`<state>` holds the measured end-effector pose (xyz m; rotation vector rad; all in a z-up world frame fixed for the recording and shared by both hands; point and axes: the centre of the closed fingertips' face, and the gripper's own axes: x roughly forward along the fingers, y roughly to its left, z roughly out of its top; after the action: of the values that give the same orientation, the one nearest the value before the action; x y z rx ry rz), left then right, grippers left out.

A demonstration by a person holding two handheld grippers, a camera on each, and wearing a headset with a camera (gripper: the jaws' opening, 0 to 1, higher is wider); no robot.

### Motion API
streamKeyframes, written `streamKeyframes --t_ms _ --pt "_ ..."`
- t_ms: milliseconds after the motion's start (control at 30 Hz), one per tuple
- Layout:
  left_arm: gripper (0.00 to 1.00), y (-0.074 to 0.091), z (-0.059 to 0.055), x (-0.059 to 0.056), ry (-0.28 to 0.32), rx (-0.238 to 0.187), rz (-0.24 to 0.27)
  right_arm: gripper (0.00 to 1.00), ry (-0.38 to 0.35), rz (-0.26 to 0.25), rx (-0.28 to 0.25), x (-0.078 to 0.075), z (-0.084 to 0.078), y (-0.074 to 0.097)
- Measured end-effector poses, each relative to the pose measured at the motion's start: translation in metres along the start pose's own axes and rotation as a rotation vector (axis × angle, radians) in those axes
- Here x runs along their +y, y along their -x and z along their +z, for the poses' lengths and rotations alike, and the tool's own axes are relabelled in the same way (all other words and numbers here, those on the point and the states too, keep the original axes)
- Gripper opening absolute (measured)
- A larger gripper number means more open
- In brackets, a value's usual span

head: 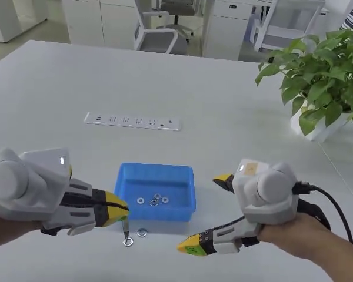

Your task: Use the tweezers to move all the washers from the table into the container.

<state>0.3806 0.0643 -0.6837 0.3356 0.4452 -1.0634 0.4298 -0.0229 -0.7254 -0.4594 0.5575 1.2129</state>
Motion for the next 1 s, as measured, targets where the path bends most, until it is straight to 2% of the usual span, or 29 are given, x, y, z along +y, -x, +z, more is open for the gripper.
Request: streamKeyframes --t_ms 400,867,1000 --pt "0.04 -0.005 -0.001 -0.003 0.001 0.0 -0.011 1.0 -0.006 0.008 0.028 0.004 -0.01 0.001" --pt "0.04 -0.009 -0.008 -0.006 0.0 0.009 -0.015 1.0 -0.001 0.021 0.048 0.009 -0.017 0.0" --pt "0.04 -0.009 -0.008 -0.005 0.003 0.0 -0.014 1.0 0.002 0.026 0.051 0.01 -0.017 -0.002"
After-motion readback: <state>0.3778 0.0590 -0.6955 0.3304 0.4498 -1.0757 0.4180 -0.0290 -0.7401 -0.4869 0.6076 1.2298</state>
